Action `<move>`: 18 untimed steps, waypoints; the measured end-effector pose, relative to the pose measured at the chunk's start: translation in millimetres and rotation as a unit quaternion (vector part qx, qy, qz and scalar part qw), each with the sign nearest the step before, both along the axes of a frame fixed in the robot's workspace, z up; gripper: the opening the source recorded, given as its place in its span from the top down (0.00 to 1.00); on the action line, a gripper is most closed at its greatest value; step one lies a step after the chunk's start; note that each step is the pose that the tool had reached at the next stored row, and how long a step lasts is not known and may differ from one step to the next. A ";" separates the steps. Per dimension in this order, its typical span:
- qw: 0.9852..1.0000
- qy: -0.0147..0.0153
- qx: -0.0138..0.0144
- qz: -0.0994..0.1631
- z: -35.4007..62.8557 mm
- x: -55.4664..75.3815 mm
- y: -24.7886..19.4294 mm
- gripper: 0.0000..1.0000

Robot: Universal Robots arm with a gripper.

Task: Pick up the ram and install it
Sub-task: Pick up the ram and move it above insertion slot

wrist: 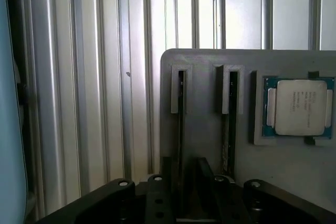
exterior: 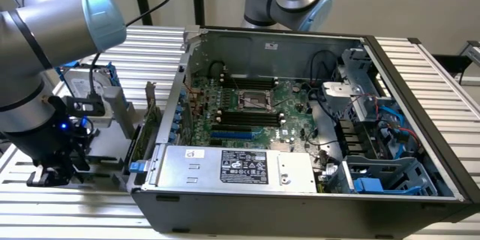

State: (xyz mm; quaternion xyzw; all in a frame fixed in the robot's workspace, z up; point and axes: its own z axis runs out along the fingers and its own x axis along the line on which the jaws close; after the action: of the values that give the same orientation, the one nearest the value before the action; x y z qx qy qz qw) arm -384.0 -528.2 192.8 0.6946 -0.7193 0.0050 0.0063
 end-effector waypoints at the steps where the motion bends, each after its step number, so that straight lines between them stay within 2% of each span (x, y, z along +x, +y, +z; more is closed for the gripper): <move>1: 1.000 0.000 0.000 0.000 -0.2 0.0 0.0 0.69; 2: 1.000 0.000 0.000 0.000 -0.3 0.0 0.0 0.69; 3: 1.000 0.000 0.000 0.000 -0.4 0.0 0.0 0.76; 4: 1.000 0.000 0.000 0.000 -0.4 0.0 0.0 0.76; 5: 1.000 0.000 0.000 0.000 -0.4 0.0 0.0 0.82; 9: 1.000 0.000 0.000 0.000 -0.4 0.0 0.0 0.86; 18: 1.000 0.000 0.000 -0.001 -0.3 0.0 0.1 0.86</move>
State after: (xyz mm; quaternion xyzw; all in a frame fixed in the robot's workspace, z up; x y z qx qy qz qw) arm -384.0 -528.1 192.5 0.6940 -0.7199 0.0047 0.0063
